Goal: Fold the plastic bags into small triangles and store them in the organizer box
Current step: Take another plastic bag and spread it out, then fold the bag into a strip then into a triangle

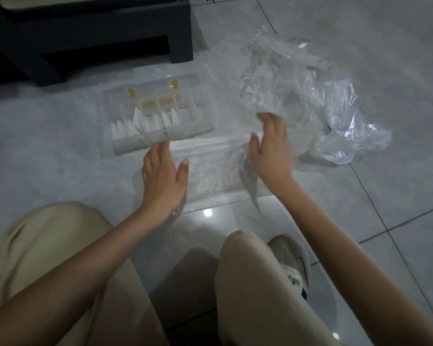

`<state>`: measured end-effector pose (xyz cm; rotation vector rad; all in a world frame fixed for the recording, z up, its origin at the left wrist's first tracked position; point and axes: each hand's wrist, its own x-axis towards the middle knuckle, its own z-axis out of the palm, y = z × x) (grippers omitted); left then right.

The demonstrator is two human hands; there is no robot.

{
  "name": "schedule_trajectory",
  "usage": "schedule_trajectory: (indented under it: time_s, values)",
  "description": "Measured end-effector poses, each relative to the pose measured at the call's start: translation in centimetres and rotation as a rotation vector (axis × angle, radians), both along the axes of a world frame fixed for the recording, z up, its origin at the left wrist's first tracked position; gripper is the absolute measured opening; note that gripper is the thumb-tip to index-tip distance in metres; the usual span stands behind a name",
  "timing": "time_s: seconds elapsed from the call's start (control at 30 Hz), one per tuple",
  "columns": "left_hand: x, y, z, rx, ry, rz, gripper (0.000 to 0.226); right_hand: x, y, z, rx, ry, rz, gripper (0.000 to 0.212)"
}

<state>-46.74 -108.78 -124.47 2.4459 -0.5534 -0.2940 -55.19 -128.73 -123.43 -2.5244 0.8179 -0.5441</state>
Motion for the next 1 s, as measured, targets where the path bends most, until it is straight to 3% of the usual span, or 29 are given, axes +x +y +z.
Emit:
schedule_trajectory:
  time_s: [0.1, 0.23, 0.33, 0.5, 0.67, 0.73, 0.9, 1.0]
  values:
    - [0.0, 0.3, -1.7, 0.214, -0.279, -0.302, 0.057, 1.2, 4.2, -1.2, -0.072, 0.133, 0.254, 0.048]
    - [1.2, 0.1, -3.5, 0.424, -0.270, -0.411, 0.074, 3.3, 7.3, -4.0, -0.176, 0.415, 0.431, 0.055]
    - [1.0, 0.4, -4.5, 0.473, -0.229, -0.457, 0.083, 3.2, 7.2, -5.7, -0.194, 0.503, 0.467, 0.069]
    - [1.3, 0.7, -4.7, 0.522, -0.190, -0.418, 0.093, 0.1, 3.2, -6.5, -0.069, 0.476, 0.281, 0.073]
    - [1.3, 0.9, -4.3, 0.526, -0.184, -0.386, 0.092, -2.6, -1.6, -5.9, -0.032, 0.512, -0.038, 0.074]
    - [1.4, 0.7, -4.1, 0.512, -0.199, -0.383, 0.090, -2.4, -1.8, -5.3, -0.060, 0.469, -0.072, 0.070]
    - [1.7, 0.3, -4.2, 0.450, -0.273, -0.456, 0.085, 0.9, 1.7, -4.4, -0.178, 0.388, 0.393, 0.059]
    - [2.0, 0.8, -4.4, 0.482, -0.229, -0.422, 0.086, 2.0, 3.0, -5.6, -0.161, 0.424, 0.497, 0.066]
